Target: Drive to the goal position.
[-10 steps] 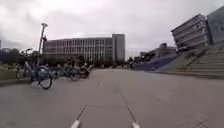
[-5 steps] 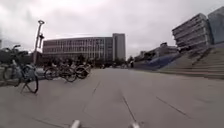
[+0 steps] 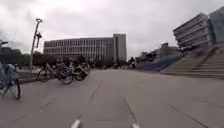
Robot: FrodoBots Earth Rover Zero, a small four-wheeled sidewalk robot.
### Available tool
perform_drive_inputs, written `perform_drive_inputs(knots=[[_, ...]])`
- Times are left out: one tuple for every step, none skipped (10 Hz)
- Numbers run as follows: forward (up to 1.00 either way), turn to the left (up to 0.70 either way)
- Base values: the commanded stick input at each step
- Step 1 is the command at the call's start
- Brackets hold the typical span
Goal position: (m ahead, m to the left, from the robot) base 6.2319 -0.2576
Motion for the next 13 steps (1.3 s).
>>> perform_drive_inputs(knots=[[1.00,0.00],[1.00,0.00],[1.00,0.00],[1.00,0.00],[1.00,0.00],[1.00,0.00],[1.00,0.00],[1.00,0.00],[1.00,0.00],[1.00,0.00],[1.00,0.00],[1.00,0.00],[1.00,0.00]])
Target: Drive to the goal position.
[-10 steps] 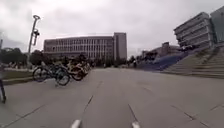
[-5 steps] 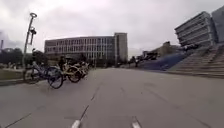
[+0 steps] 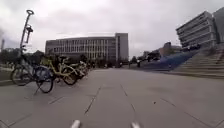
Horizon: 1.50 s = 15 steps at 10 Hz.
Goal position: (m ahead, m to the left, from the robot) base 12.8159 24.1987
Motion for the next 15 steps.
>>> perform_drive_inputs(knots=[[1.00,0.00],[1.00,0.00],[1.00,0.00],[1.00,0.00],[1.00,0.00],[1.00,0.00],[1.00,0.00],[1.00,0.00],[1.00,-0.05],[1.00,-0.01],[1.00,0.00],[1.00,0.00],[1.00,0.00],[1.00,-0.13],[1.00,-0.02]])
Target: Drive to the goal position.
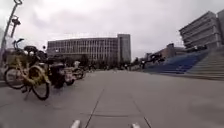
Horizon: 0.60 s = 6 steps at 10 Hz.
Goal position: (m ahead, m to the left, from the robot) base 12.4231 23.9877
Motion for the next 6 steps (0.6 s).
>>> perform_drive_inputs(knots=[[1.00,0.00],[1.00,0.00],[1.00,0.00],[1.00,0.00],[1.00,0.00],[1.00,0.00]])
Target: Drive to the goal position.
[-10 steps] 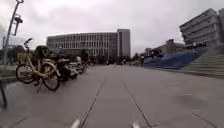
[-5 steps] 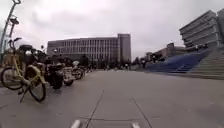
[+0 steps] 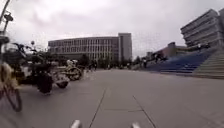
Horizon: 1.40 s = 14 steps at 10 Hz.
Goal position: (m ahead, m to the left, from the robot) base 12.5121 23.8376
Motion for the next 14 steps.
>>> perform_drive_inputs(knots=[[1.00,0.00],[1.00,0.00],[1.00,0.00],[1.00,0.00],[1.00,0.00],[1.00,0.00],[1.00,0.00],[1.00,0.00],[1.00,0.00],[1.00,0.00],[1.00,0.00],[1.00,0.00],[1.00,0.00],[1.00,0.00]])
